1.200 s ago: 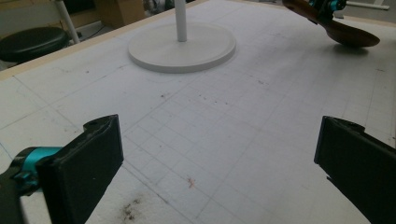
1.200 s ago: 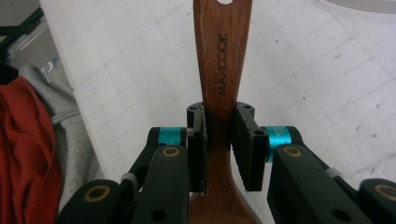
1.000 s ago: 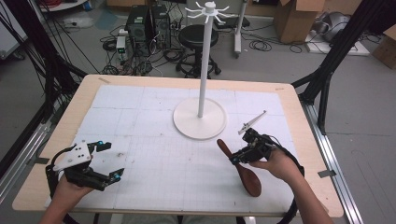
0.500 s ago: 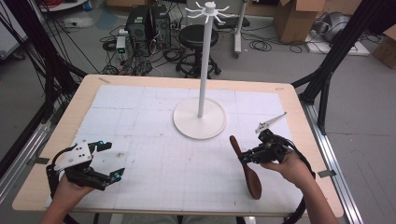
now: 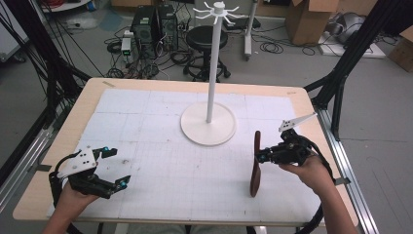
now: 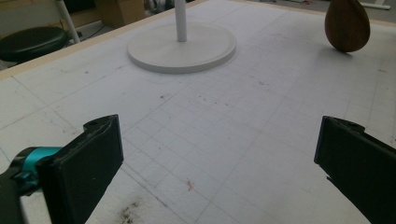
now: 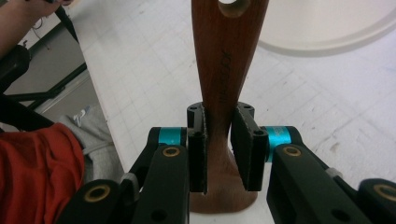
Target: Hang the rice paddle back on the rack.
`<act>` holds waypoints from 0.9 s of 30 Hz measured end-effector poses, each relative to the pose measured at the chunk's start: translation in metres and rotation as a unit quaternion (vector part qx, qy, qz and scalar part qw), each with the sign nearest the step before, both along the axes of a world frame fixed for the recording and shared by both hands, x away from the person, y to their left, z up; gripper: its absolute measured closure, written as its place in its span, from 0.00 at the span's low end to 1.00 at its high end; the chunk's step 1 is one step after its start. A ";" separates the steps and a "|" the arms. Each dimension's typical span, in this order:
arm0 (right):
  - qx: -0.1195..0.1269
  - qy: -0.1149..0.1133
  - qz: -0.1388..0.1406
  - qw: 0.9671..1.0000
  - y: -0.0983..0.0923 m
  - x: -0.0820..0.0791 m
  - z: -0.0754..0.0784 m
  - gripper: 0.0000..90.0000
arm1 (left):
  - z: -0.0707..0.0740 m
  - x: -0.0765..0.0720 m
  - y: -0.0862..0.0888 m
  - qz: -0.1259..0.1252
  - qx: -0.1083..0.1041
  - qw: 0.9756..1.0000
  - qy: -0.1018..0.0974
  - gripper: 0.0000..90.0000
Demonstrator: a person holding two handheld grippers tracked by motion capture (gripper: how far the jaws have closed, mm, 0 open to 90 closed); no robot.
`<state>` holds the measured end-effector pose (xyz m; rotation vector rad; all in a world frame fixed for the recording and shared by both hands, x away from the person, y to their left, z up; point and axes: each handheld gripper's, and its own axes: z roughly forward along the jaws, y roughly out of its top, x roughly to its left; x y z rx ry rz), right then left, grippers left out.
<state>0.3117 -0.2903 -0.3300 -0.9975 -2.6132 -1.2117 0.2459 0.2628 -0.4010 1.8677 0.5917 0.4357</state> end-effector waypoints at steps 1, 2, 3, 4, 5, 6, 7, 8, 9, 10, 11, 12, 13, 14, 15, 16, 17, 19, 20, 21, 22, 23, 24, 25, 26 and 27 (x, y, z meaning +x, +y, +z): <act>0.004 -0.002 -0.004 1.000 0.000 0.000 0.003 0.86 | 0.000 0.000 0.000 0.000 0.000 1.000 0.000 0.02; 0.008 -0.009 -0.003 1.000 0.000 0.001 0.003 0.86 | 0.000 0.000 0.000 0.000 -0.001 1.000 0.000 0.02; 0.008 -0.009 -0.003 1.000 0.000 0.001 0.003 0.86 | 0.000 0.000 0.000 0.000 -0.001 1.000 0.000 0.02; 0.012 -0.008 -0.003 1.000 0.000 0.001 0.004 0.86 | 0.000 0.000 0.000 0.000 0.000 1.000 0.000 0.02; 0.015 -0.010 -0.004 1.000 0.001 0.002 0.006 0.86 | 0.000 0.000 0.000 -0.001 -0.001 1.000 0.000 0.02; 0.018 -0.010 -0.007 1.000 0.002 0.002 0.007 0.86 | 0.000 0.000 0.000 -0.001 0.001 1.000 0.000 0.02; 0.018 -0.010 -0.007 1.000 0.002 0.002 0.007 0.86 | 0.000 0.000 0.000 -0.001 0.001 1.000 -0.001 0.02; 0.017 -0.010 -0.007 1.000 0.003 0.003 0.008 0.86 | 0.000 0.000 0.000 -0.001 0.000 1.000 0.000 0.02; 0.017 -0.010 -0.007 1.000 0.003 0.003 0.008 0.86 | 0.000 0.000 0.000 0.000 0.001 1.000 -0.001 0.02; 0.018 -0.013 -0.007 1.000 0.003 0.004 0.010 0.86 | 0.000 0.000 0.000 0.000 0.000 1.000 0.000 0.02; 0.021 -0.014 -0.011 1.000 0.003 0.004 0.012 0.86 | 0.000 0.000 0.000 0.000 0.000 1.000 0.000 0.02; 0.025 -0.015 -0.010 1.000 0.003 0.005 0.013 0.86 | 0.000 0.000 0.000 0.000 0.000 1.000 0.000 0.02; 0.027 -0.020 -0.011 0.999 0.003 0.005 0.014 0.86 | 0.000 0.000 0.000 0.000 0.001 1.000 0.000 0.02; 0.030 -0.015 -0.012 0.999 0.003 0.005 0.016 0.86 | 0.000 0.000 0.000 0.000 0.000 1.000 0.000 0.02; 0.030 -0.015 -0.012 0.999 0.003 0.005 0.016 0.86 | 0.000 0.000 0.000 0.000 0.000 1.000 0.000 0.02; 0.033 -0.020 -0.011 0.999 0.004 0.006 0.019 0.86 | 0.000 0.000 0.000 0.000 0.000 1.000 0.000 0.02; 0.031 -0.021 -0.012 0.999 0.004 0.006 0.021 0.86 | 0.000 0.000 0.000 0.000 0.000 1.000 0.000 0.02; 0.036 -0.026 -0.009 0.999 0.004 0.007 0.023 0.86 | 0.000 0.000 0.000 0.000 0.000 1.000 0.000 0.02; 0.037 -0.023 -0.013 0.999 0.005 0.007 0.024 0.86 | 0.000 0.000 0.000 0.000 0.000 1.000 0.000 0.02; 0.040 -0.026 -0.011 0.999 0.004 0.008 0.025 0.86 | 0.000 0.000 0.000 0.000 0.000 1.000 0.000 0.02; 0.039 -0.026 -0.011 0.999 0.004 0.008 0.027 0.86 | 0.000 0.000 0.000 0.000 0.000 1.000 0.000 0.02; 0.042 -0.029 -0.011 0.999 0.004 0.009 0.028 0.86 | 0.000 0.000 0.000 0.000 0.000 1.000 0.000 0.02; 0.041 -0.030 -0.011 0.999 0.004 0.009 0.029 0.86 | 0.000 0.000 0.000 0.000 -0.001 1.000 -0.001 0.02; 0.042 -0.034 -0.013 0.998 0.003 0.009 0.031 0.86 | 0.000 0.000 0.000 0.000 -0.001 1.000 -0.001 0.02; 0.044 -0.034 -0.016 0.998 0.003 0.009 0.033 0.86 | 0.000 0.000 0.000 0.000 -0.001 1.000 -0.001 0.02; 0.044 -0.034 -0.016 0.998 0.003 0.009 0.033 0.86 | 0.000 0.000 0.000 0.000 -0.001 1.000 -0.001 0.02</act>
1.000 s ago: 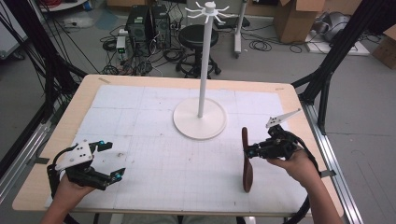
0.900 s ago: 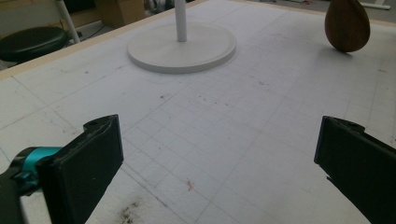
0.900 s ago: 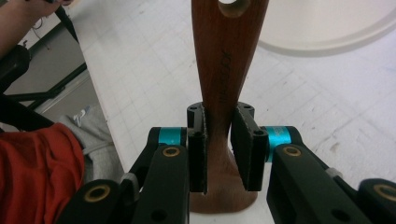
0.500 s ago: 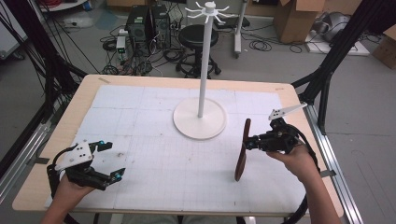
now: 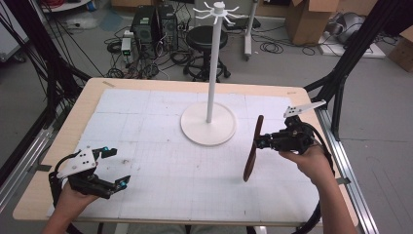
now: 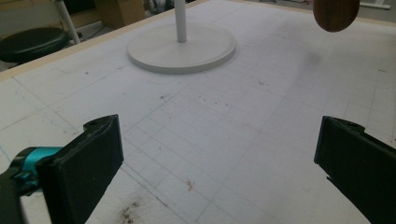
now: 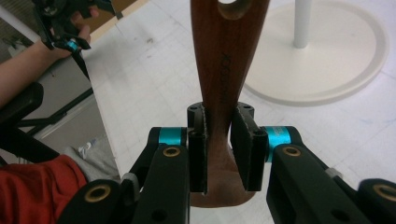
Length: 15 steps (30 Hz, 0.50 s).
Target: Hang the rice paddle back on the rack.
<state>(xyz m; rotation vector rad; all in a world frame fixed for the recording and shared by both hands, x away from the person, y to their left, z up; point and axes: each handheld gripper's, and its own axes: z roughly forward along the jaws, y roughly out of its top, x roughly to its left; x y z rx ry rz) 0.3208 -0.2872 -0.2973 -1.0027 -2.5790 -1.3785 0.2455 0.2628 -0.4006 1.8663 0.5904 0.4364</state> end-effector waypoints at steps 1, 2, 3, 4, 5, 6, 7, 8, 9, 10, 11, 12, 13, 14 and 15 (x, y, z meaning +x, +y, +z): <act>0.002 -0.002 -0.001 1.000 0.000 0.000 0.002 0.86 | 0.000 0.000 0.000 0.000 0.001 1.000 0.000 0.02; 0.006 -0.005 -0.002 1.000 -0.001 0.001 0.005 0.86 | 0.000 0.000 0.000 0.000 0.001 1.000 0.000 0.02; 0.010 -0.007 -0.002 1.000 -0.001 0.001 0.007 0.86 | 0.000 0.000 0.000 0.001 0.001 1.000 0.000 0.02; 0.008 -0.009 -0.001 1.000 -0.001 0.001 0.009 0.86 | 0.000 0.000 0.000 0.001 0.001 1.000 0.000 0.02; 0.009 -0.012 -0.003 1.000 -0.001 0.002 0.011 0.86 | 0.000 0.000 0.000 0.000 0.002 1.000 0.000 0.02; 0.009 -0.014 -0.001 1.000 0.000 0.003 0.013 0.86 | 0.000 0.000 0.000 0.000 0.002 1.000 0.000 0.02; 0.009 -0.014 -0.001 1.000 0.000 0.003 0.013 0.86 | 0.000 0.000 0.000 0.000 0.002 1.000 0.000 0.02; 0.007 -0.016 -0.001 1.000 0.001 0.004 0.018 0.86 | 0.000 0.000 -0.001 -0.001 0.002 1.000 -0.001 0.02; 0.006 -0.021 -0.004 1.000 0.002 0.005 0.020 0.86 | 0.000 0.000 -0.001 0.000 0.001 1.000 -0.001 0.02; 0.007 -0.025 -0.005 1.000 0.003 0.006 0.022 0.86 | 0.000 0.000 -0.001 0.000 0.001 1.000 -0.001 0.02; 0.007 -0.025 -0.005 1.000 0.003 0.006 0.022 0.86 | 0.000 0.000 0.000 0.000 0.002 1.000 0.000 0.02; 0.010 -0.028 -0.004 1.000 0.004 0.007 0.027 0.86 | 0.000 0.000 0.000 0.000 0.002 1.000 -0.001 0.02; 0.010 -0.028 -0.004 1.000 0.004 0.007 0.027 0.86 | 0.000 0.000 0.000 0.000 0.002 1.000 -0.001 0.02; 0.010 -0.036 -0.001 0.999 0.006 0.008 0.032 0.86 | 0.000 0.000 0.000 0.000 0.002 1.000 -0.001 0.02; 0.010 -0.036 -0.001 0.999 0.006 0.008 0.032 0.86 | 0.000 0.000 0.000 0.000 0.002 1.000 -0.001 0.02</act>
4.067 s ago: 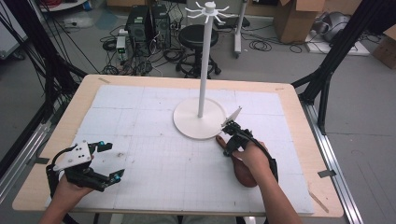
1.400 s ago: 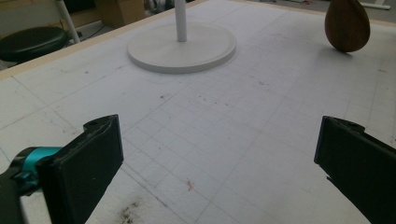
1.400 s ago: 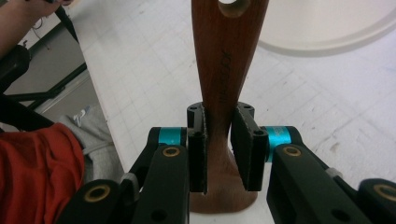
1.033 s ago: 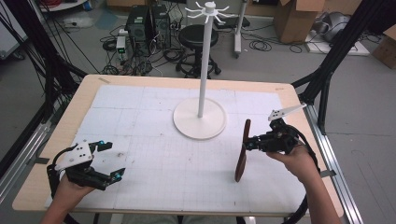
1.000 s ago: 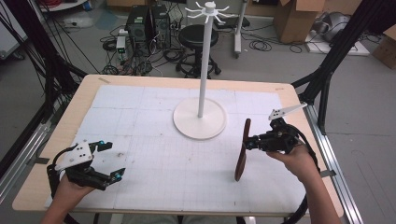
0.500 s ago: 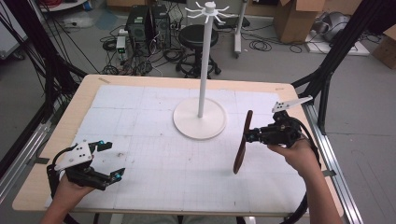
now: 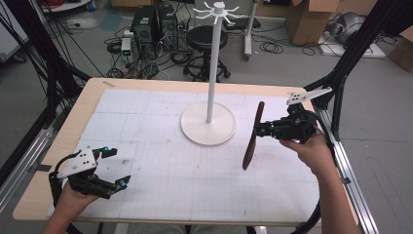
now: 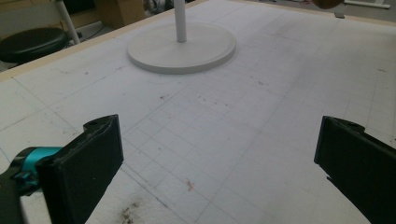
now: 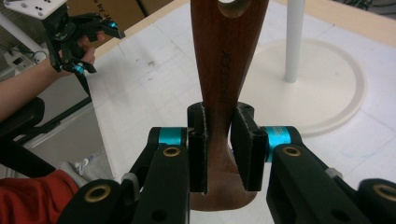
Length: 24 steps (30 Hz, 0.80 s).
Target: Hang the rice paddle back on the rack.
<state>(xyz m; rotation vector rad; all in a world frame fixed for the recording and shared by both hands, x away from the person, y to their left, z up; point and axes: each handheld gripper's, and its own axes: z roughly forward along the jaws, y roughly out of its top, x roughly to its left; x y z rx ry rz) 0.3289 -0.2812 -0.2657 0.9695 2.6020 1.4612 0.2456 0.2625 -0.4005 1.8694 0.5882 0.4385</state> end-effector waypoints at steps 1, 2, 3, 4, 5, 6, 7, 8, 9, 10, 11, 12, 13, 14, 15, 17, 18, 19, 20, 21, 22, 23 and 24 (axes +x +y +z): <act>0.001 -0.001 0.001 1.000 0.001 0.000 0.002 0.86 | 0.000 0.000 0.000 0.000 -0.001 1.000 0.000 0.02; 0.002 -0.005 0.001 1.000 0.003 0.001 0.006 0.86 | 0.000 0.000 0.000 0.000 -0.001 1.000 0.000 0.02; 0.002 -0.005 0.001 1.000 0.003 0.001 0.006 0.86 | 0.000 0.000 0.000 0.000 -0.001 1.000 0.000 0.02; 0.000 -0.010 0.003 1.000 0.004 0.002 0.010 0.86 | 0.000 0.000 0.000 0.001 -0.001 1.000 0.001 0.02; -0.001 -0.010 0.002 1.000 0.005 0.003 0.012 0.86 | 0.000 0.000 0.000 0.001 -0.001 1.000 0.001 0.02; -0.003 -0.013 0.001 1.000 0.006 0.003 0.014 0.86 | 0.000 0.000 0.000 0.001 -0.002 1.000 0.001 0.02; -0.004 -0.016 0.001 1.000 0.007 0.003 0.015 0.86 | 0.000 0.000 0.000 0.001 -0.002 1.000 0.000 0.02; -0.002 -0.017 0.004 1.000 0.007 0.004 0.017 0.86 | 0.000 0.000 0.000 0.000 -0.002 1.000 0.001 0.02; -0.001 -0.018 0.004 1.000 0.008 0.004 0.019 0.86 | 0.000 0.000 0.000 0.000 -0.002 1.000 0.001 0.02; -0.001 -0.018 0.004 1.000 0.008 0.004 0.019 0.86 | 0.000 0.000 0.000 0.000 -0.002 1.000 0.001 0.02; 0.000 -0.019 0.006 1.000 0.008 0.004 0.020 0.86 | 0.000 0.000 0.000 0.000 -0.001 1.000 0.001 0.02; -0.002 -0.022 0.008 1.000 0.009 0.005 0.023 0.86 | 0.000 0.000 0.000 0.000 -0.002 1.000 0.001 0.02; -0.002 -0.023 0.010 1.000 0.009 0.005 0.025 0.86 | 0.000 0.000 0.000 0.000 -0.002 1.000 0.001 0.02; -0.002 -0.023 0.009 1.000 0.009 0.006 0.026 0.86 | 0.000 0.000 0.000 0.000 -0.002 1.000 0.001 0.02; -0.002 -0.025 0.011 1.000 0.010 0.006 0.028 0.86 | 0.000 0.000 0.000 0.000 -0.002 1.000 0.001 0.02; -0.001 -0.028 0.010 1.000 0.010 0.007 0.031 0.86 | 0.000 0.000 0.000 0.000 -0.002 1.000 0.001 0.02; -0.001 -0.028 0.011 1.000 0.010 0.008 0.033 0.86 | 0.000 0.000 0.000 0.000 -0.003 1.000 0.001 0.02; 0.000 -0.027 0.012 1.000 0.010 0.008 0.034 0.86 | 0.000 0.000 0.000 0.000 -0.002 1.000 0.001 0.02; 0.001 -0.030 0.010 1.000 0.011 0.009 0.035 0.86 | 0.000 0.000 0.000 0.000 -0.002 1.000 0.001 0.02; -0.001 -0.030 0.007 1.000 0.011 0.010 0.036 0.86 | 0.000 0.000 0.000 0.000 -0.003 1.000 0.001 0.02; -0.002 -0.031 0.006 0.999 0.011 0.011 0.038 0.86 | 0.000 0.000 0.000 0.000 -0.003 1.000 0.001 0.02; -0.002 -0.033 0.007 0.999 0.011 0.012 0.039 0.86 | 0.000 0.000 0.001 -0.001 -0.002 1.000 0.000 0.02; 0.000 -0.032 0.007 0.999 0.011 0.012 0.040 0.86 | 0.000 0.000 0.001 -0.001 -0.002 1.000 0.000 0.02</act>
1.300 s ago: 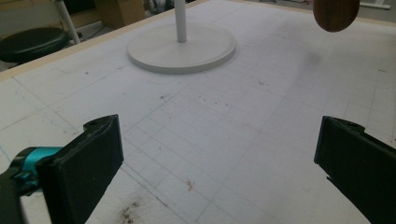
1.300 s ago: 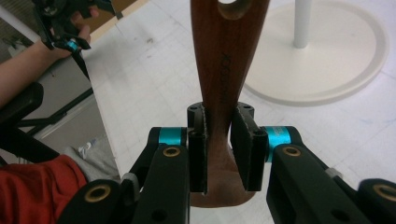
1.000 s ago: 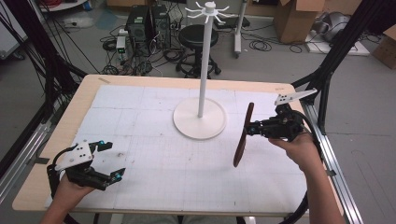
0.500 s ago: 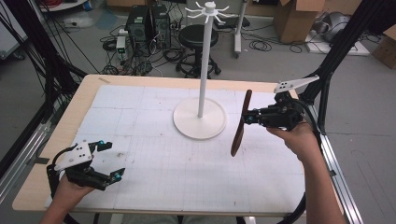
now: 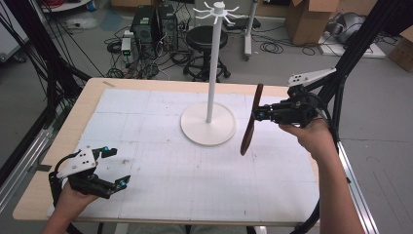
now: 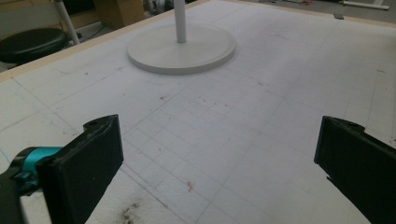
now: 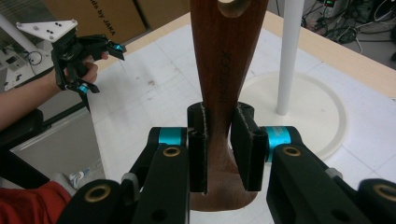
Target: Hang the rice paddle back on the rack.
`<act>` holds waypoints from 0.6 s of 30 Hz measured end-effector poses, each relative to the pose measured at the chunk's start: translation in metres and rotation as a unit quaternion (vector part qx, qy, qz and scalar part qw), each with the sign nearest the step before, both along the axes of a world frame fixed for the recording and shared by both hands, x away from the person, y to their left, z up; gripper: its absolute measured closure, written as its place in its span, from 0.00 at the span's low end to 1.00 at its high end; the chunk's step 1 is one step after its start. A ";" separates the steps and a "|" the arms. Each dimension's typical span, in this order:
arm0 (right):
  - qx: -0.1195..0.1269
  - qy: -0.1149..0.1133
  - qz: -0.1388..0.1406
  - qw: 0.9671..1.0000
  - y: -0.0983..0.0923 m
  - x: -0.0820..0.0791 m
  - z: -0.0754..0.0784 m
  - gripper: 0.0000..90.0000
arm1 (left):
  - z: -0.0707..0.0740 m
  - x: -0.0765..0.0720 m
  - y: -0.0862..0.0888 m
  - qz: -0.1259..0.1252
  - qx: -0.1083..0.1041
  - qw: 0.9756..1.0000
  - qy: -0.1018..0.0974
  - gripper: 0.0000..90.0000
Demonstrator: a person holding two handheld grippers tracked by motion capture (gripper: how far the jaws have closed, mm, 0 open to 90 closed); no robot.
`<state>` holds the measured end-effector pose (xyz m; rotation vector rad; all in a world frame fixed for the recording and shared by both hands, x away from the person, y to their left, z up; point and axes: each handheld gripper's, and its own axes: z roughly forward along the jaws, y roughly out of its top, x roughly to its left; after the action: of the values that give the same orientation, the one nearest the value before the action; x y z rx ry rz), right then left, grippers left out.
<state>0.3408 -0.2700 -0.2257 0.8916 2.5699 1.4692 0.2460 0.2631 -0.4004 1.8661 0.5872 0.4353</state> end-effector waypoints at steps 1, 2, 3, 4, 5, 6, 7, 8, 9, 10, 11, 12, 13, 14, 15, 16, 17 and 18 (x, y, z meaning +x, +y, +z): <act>0.000 0.000 0.000 1.000 0.000 0.000 0.000 0.86 | 0.000 0.000 0.000 0.001 -0.001 1.000 0.000 0.02; 0.000 -0.005 0.002 1.000 0.001 0.001 0.004 0.86 | 0.000 0.000 0.000 0.001 0.000 1.000 0.001 0.02; 0.000 -0.007 0.002 1.000 0.002 0.002 0.006 0.86 | 0.000 0.000 -0.001 0.001 0.000 1.000 0.001 0.02; -0.002 -0.010 0.002 1.000 0.002 0.003 0.008 0.86 | 0.000 0.000 -0.001 0.001 0.000 1.000 0.001 0.02; -0.002 -0.012 0.003 1.000 0.003 0.004 0.010 0.86 | 0.000 0.000 -0.001 0.001 0.000 1.000 0.001 0.02; -0.003 -0.012 0.003 1.000 0.004 0.005 0.012 0.86 | 0.000 0.000 -0.001 0.001 -0.001 1.000 0.001 0.02; -0.003 -0.012 0.003 1.000 0.004 0.005 0.012 0.86 | 0.000 0.000 -0.001 0.001 -0.001 1.000 0.001 0.02; -0.004 -0.014 0.003 1.000 0.005 0.005 0.015 0.86 | 0.000 0.000 0.000 0.000 -0.001 1.000 0.001 0.02; -0.005 -0.018 0.003 1.000 0.007 0.006 0.018 0.86 | 0.000 0.000 0.000 0.001 -0.001 1.000 0.000 0.02; -0.006 -0.019 0.003 1.000 0.007 0.007 0.020 0.86 | 0.000 0.000 0.000 0.001 -0.001 1.000 0.000 0.02; -0.003 -0.018 0.004 1.000 0.009 0.008 0.022 0.86 | 0.000 0.000 0.000 0.001 -0.001 1.000 0.000 0.02; -0.003 -0.023 0.005 1.000 0.011 0.009 0.027 0.86 | 0.000 0.000 0.000 0.000 0.000 1.000 0.000 0.02; -0.003 -0.025 0.004 1.000 0.012 0.010 0.029 0.86 | 0.000 0.000 0.000 0.000 -0.002 1.000 0.001 0.02; -0.004 -0.028 0.004 1.000 0.013 0.011 0.031 0.86 | 0.000 0.000 0.000 0.000 -0.002 1.000 0.001 0.02; -0.004 -0.029 0.003 1.000 0.014 0.012 0.034 0.86 | 0.000 0.000 0.000 -0.001 -0.002 1.000 0.002 0.02; -0.005 -0.030 0.004 1.000 0.015 0.013 0.036 0.86 | 0.000 0.000 0.000 -0.001 -0.003 1.000 0.002 0.02; -0.005 -0.032 0.003 0.999 0.016 0.014 0.038 0.86 | 0.000 0.001 0.000 -0.002 -0.001 1.000 0.002 0.02; -0.003 -0.031 0.004 0.999 0.017 0.015 0.040 0.86 | 0.000 0.001 0.000 -0.001 -0.003 1.000 0.002 0.02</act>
<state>0.3558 -0.2529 -0.1857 0.8214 2.5355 1.4661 0.2466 0.2634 -0.4003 1.8620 0.5880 0.4271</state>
